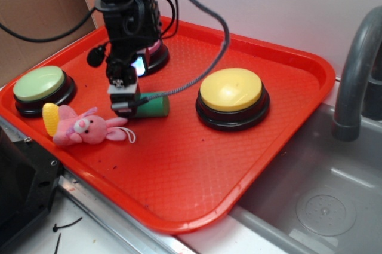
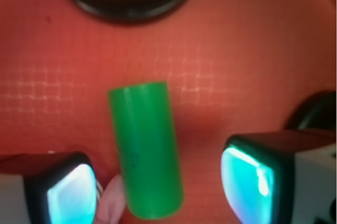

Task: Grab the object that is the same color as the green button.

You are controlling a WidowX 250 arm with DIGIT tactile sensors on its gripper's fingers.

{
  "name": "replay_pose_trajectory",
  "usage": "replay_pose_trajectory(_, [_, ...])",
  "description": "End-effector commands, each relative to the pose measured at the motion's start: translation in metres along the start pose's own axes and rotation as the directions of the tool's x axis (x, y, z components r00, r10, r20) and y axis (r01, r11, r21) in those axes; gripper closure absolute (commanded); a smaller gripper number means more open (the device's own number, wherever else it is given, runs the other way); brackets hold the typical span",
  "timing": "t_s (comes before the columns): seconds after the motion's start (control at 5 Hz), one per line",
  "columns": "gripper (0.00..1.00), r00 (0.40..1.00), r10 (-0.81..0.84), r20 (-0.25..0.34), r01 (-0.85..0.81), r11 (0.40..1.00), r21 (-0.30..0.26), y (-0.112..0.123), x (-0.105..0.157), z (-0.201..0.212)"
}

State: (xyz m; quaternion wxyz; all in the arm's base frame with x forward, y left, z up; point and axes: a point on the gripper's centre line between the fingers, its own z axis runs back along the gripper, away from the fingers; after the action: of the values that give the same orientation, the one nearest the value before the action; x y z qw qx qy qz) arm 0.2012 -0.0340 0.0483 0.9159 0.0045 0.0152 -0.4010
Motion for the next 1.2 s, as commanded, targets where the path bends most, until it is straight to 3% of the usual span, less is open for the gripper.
replay_pose_trajectory(0.0, [0.0, 0.999, -0.034, -0.034, 0.034, 0.999, 0.0, -0.008, 0.005, -0.018])
replay_pose_trajectory(0.2, [1.0, 0.998, -0.026, -0.06, 0.027, 0.999, 0.019, -0.006, 0.007, -0.022])
replay_pose_trajectory(0.6, [1.0, 0.994, 0.034, -0.106, -0.029, 0.998, 0.052, 0.0, 0.009, -0.015])
replay_pose_trajectory(0.8, [1.0, 0.964, 0.261, -0.047, -0.263, 0.964, -0.044, 0.011, 0.001, 0.025])
replay_pose_trajectory(1.0, [1.0, 0.872, 0.49, 0.009, -0.488, 0.869, -0.076, 0.019, -0.008, 0.071])
